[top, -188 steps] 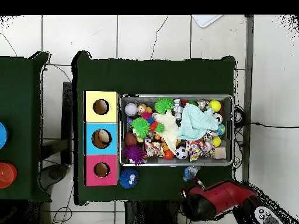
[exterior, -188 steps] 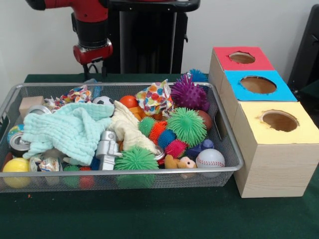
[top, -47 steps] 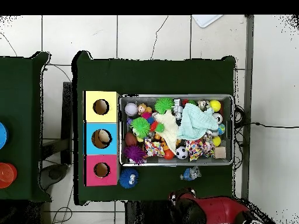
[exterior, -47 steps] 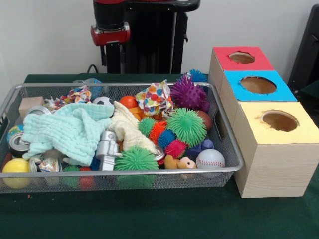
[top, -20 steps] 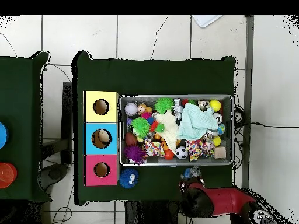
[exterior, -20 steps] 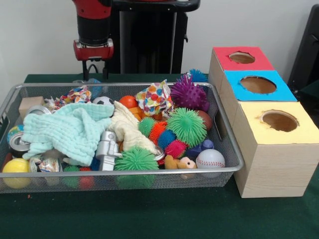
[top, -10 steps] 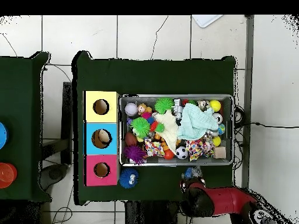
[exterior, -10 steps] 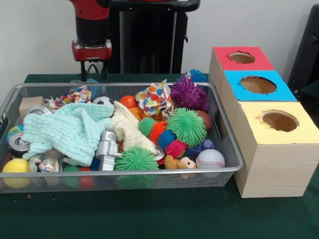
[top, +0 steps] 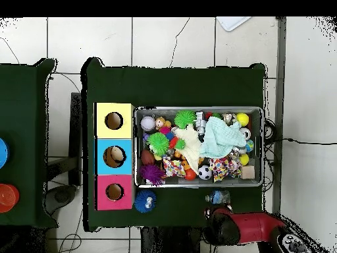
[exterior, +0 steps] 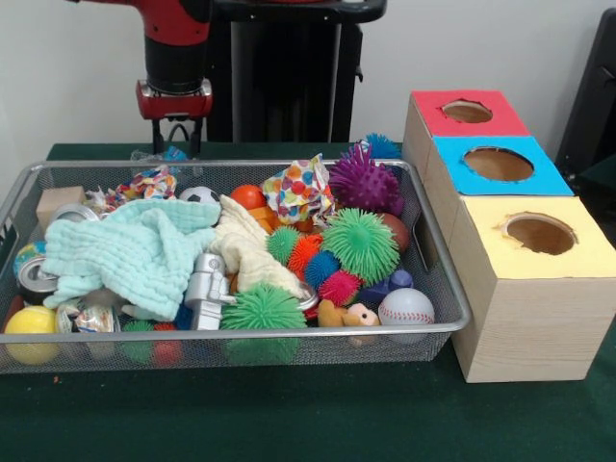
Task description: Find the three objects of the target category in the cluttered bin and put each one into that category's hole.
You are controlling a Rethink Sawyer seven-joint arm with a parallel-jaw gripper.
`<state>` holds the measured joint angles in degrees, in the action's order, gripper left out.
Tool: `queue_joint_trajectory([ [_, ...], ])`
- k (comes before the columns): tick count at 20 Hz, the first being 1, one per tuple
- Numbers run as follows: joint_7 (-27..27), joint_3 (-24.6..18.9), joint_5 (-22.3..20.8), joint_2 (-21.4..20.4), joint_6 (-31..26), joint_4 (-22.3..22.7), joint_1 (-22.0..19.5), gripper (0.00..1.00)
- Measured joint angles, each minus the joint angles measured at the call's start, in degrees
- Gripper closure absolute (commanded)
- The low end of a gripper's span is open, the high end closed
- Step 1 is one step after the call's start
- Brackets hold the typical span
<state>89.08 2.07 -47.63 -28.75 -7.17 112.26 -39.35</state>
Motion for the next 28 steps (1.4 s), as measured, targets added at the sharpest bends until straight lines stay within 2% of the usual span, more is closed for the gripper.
queue_joint_trajectory([
  [9,0.14,4.42,3.5,2.67,0.2,-1.63,3.78,0.0],
  [20,0.19,6.03,5.48,5.01,4.27,-1.69,3.83,0.0],
  [21,0.19,6.03,5.49,5.3,4.94,-1.7,3.73,1.0],
  [28,0.19,6.04,5.47,5.43,5.18,-1.79,2.99,1.0],
])
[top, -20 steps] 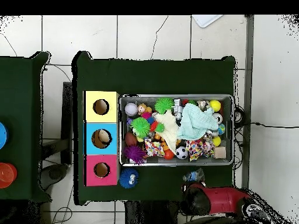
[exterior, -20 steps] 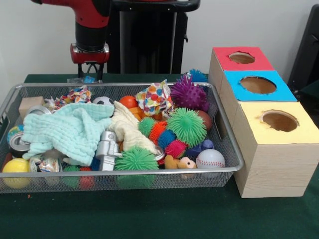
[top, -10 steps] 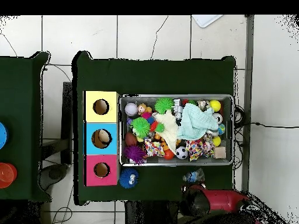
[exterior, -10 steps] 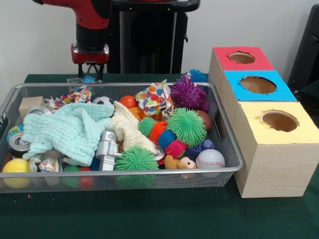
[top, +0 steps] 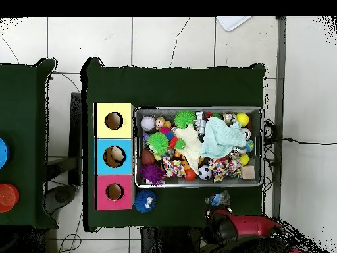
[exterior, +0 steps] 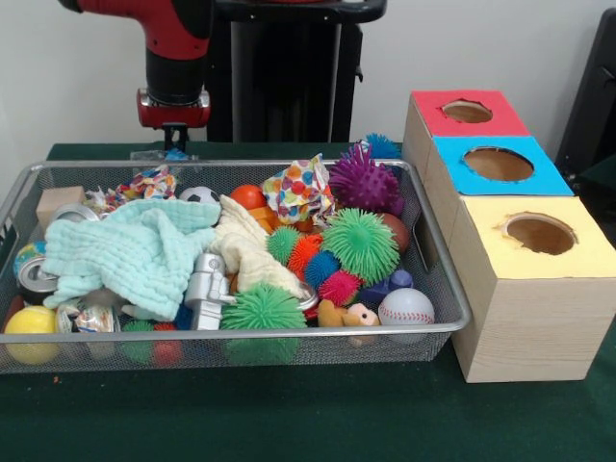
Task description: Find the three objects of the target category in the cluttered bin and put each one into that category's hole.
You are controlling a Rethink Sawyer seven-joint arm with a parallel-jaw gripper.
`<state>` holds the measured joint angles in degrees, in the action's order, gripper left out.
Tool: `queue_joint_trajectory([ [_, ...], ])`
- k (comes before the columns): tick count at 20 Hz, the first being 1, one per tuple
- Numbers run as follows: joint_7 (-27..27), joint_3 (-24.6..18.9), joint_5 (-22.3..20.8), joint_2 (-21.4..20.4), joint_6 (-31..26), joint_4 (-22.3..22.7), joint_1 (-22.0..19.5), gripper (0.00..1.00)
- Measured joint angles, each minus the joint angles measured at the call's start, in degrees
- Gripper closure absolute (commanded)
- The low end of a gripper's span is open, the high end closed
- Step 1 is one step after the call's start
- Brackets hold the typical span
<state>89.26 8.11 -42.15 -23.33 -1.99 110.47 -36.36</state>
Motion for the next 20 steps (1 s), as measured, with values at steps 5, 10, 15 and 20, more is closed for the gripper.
queue_joint_trajectory([
  [5,0.0,-0.01,-0.02,-0.2,-0.01,0.0,0.17,1.0],
  [10,0.0,0.05,-0.35,-1.86,-0.01,0.1,1.3,1.0],
  [15,0.0,0.14,-0.66,-7.25,-0.01,2.06,4.12,1.0],
  [20,0.0,0.15,-0.66,-12.05,-0.02,4.57,5.25,1.0],
])
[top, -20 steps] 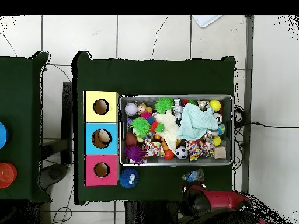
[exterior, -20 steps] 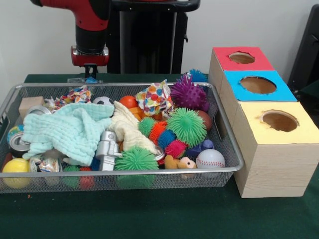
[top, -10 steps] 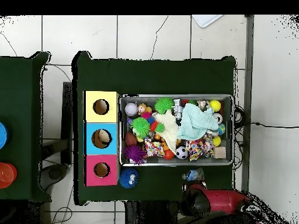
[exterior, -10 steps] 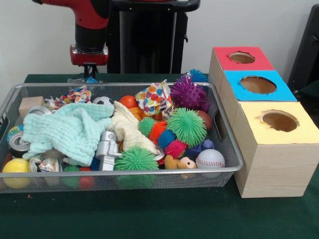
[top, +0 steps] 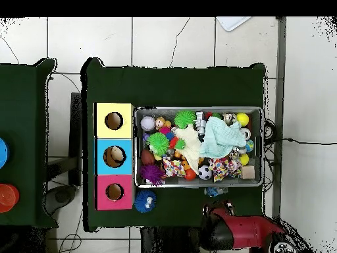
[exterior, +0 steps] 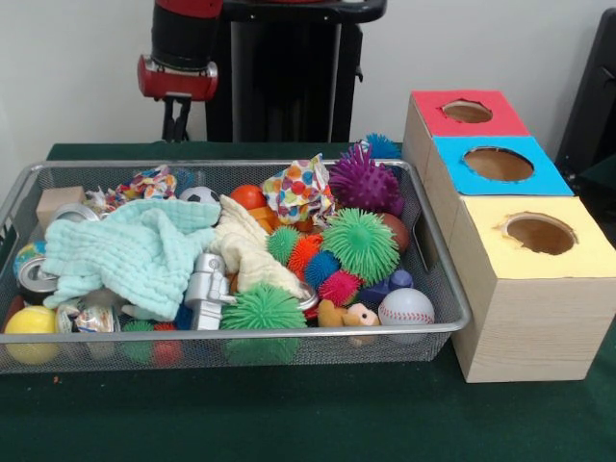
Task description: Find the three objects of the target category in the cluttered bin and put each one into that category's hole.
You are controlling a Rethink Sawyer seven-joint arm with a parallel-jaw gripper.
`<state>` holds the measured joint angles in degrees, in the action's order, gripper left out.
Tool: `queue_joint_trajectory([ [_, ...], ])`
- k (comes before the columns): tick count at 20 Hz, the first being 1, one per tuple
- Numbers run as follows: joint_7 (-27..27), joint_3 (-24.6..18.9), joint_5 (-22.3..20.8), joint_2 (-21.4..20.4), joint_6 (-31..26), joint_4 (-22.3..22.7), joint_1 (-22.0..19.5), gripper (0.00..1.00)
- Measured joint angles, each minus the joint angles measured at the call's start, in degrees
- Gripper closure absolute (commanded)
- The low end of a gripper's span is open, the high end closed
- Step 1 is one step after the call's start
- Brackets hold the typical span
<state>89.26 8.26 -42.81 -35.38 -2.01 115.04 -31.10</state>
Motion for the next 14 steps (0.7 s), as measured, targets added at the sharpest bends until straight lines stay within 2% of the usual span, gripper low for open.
queue_joint_trajectory([
  [3,0.0,-0.02,-0.02,-2.68,-0.04,1.44,0.14,1.0],
  [14,0.0,-1.32,-0.01,-6.24,-0.55,3.68,-1.04,1.0],
])
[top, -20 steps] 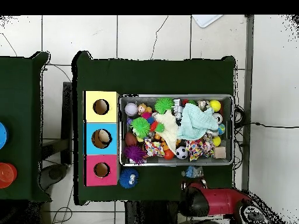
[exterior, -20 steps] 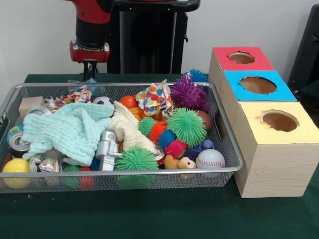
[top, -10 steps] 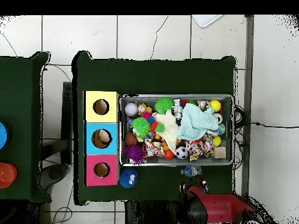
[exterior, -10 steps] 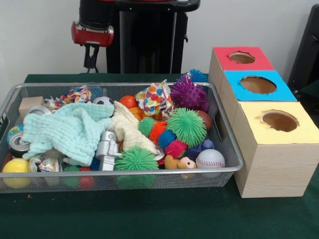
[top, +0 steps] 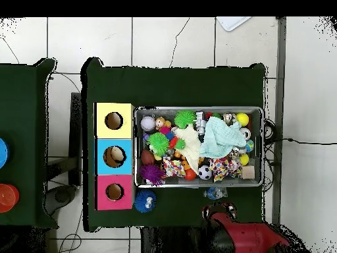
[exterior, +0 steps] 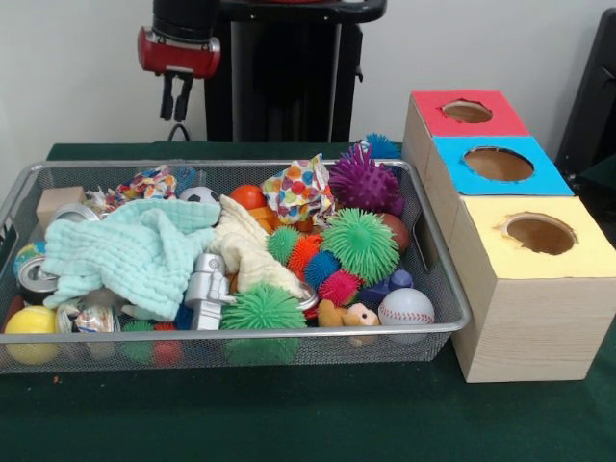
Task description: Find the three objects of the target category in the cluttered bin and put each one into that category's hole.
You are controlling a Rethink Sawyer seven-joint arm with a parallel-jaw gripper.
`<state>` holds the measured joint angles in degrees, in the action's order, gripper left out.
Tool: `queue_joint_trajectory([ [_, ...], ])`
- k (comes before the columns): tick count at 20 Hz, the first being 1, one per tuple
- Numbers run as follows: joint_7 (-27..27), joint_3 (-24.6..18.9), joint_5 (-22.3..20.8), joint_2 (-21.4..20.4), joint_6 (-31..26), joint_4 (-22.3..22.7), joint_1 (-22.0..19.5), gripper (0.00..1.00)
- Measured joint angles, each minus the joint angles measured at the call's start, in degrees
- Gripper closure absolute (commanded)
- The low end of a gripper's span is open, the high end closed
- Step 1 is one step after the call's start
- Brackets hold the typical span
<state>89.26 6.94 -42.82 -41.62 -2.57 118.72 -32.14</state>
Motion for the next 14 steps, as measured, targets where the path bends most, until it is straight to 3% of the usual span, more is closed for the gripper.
queue_joint_trajectory([
  [1,0.0,-0.87,-0.01,0.02,0.0,0.36,-1.1,0.0],
  [8,0.0,-3.14,-0.02,0.84,0.0,0.43,-4.39,0.0],
  [14,0.0,-5.43,-0.01,3.97,0.0,0.39,-6.8,0.0],
])
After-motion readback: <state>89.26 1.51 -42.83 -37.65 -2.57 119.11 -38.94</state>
